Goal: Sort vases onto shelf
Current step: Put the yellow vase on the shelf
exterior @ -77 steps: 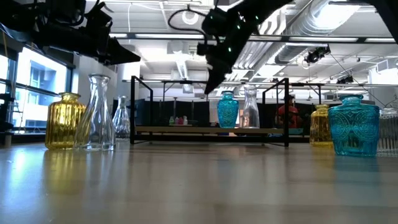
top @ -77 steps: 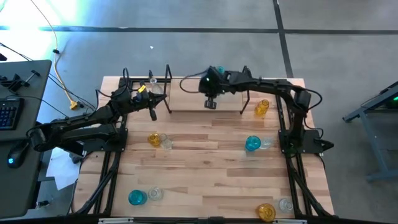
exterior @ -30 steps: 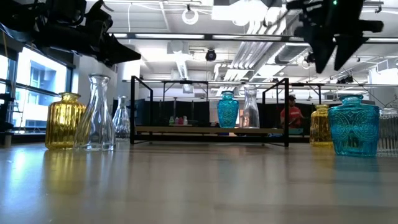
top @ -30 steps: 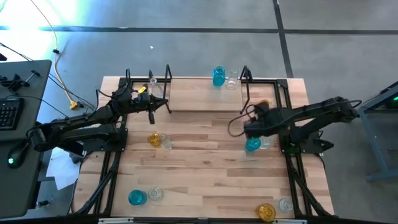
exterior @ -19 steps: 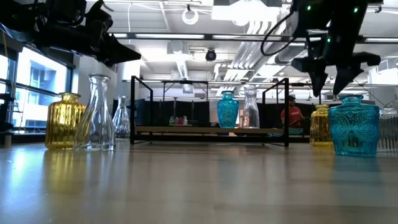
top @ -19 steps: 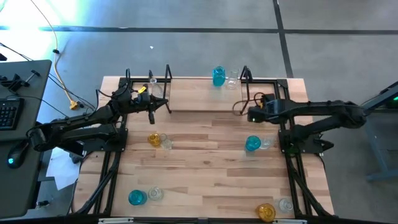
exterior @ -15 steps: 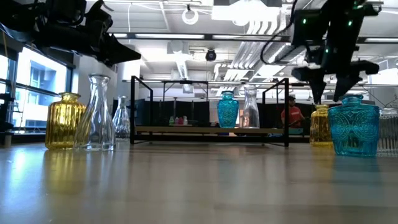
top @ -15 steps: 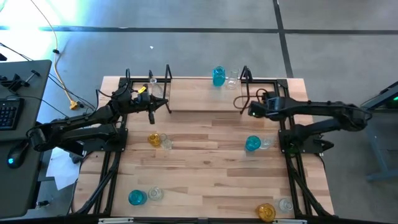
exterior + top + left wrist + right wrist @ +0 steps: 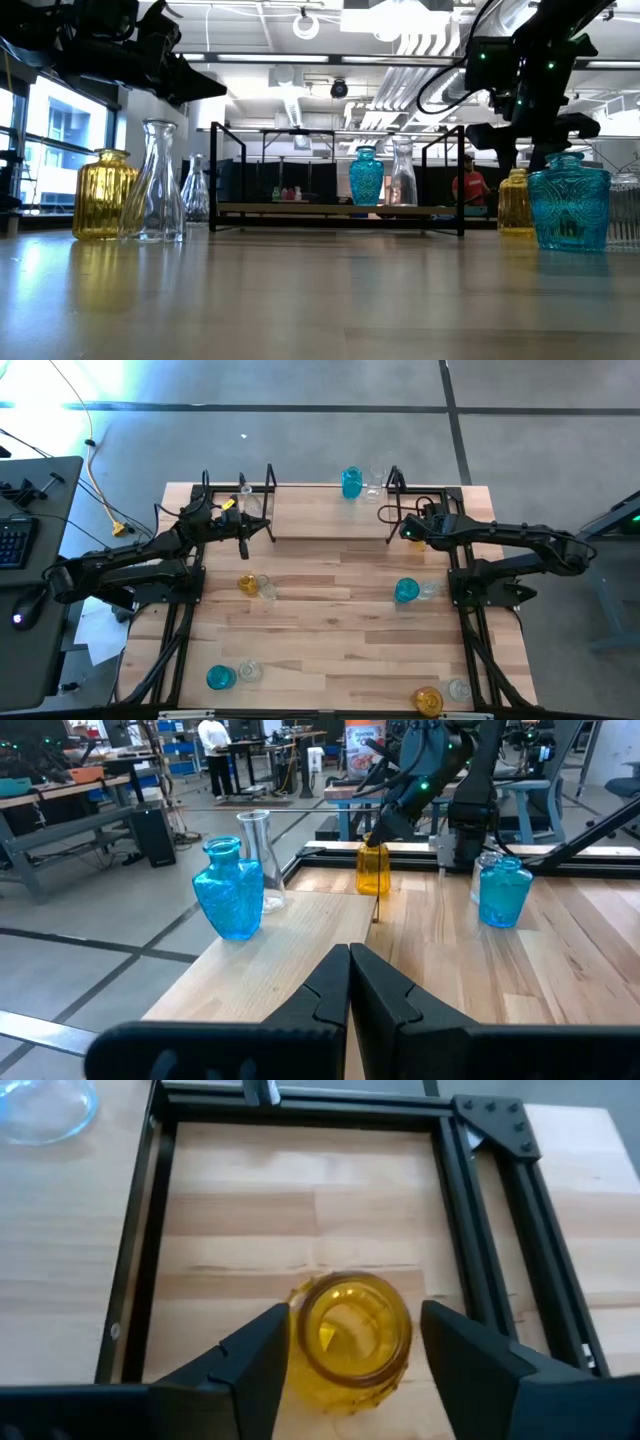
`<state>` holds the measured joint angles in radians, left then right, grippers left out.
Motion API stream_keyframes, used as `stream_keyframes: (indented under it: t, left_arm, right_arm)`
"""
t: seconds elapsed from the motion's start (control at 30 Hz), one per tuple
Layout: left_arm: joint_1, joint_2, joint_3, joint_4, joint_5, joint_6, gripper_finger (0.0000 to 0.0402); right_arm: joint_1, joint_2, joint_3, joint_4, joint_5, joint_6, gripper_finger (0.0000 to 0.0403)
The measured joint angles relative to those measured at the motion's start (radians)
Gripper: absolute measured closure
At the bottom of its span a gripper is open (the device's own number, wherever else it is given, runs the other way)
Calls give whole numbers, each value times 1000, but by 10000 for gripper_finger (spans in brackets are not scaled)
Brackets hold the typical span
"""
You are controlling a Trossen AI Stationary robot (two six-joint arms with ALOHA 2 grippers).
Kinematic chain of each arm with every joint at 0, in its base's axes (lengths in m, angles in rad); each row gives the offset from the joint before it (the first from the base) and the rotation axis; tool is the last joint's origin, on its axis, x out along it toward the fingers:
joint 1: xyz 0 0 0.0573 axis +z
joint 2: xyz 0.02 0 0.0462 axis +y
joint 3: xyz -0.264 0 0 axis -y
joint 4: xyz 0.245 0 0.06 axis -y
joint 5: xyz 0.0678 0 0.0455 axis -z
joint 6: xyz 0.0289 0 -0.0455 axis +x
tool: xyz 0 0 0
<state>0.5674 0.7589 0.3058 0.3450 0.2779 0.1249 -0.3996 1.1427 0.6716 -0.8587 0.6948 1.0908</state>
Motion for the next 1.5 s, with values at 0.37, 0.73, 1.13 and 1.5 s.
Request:
stream_keyframes:
  t: [0.37, 0.73, 1.13, 1.5]
  left_arm:
    - [0, 0, 0, -1, 0, 0, 401]
    - [0, 0, 0, -3, 0, 0, 401]
    - [0, 0, 0, -2, 0, 2, 401]
    - [0, 0, 0, 5, 0, 0, 401]
  right_arm:
    - [0, 0, 1, -5, 2, -2, 290]
    - [1, -10, 211, -261, -9, -46, 288]
    - [31, -2, 681, -490, 142, -225, 286]
    - [189, 282, 1008, -160, 111, -732, 285]
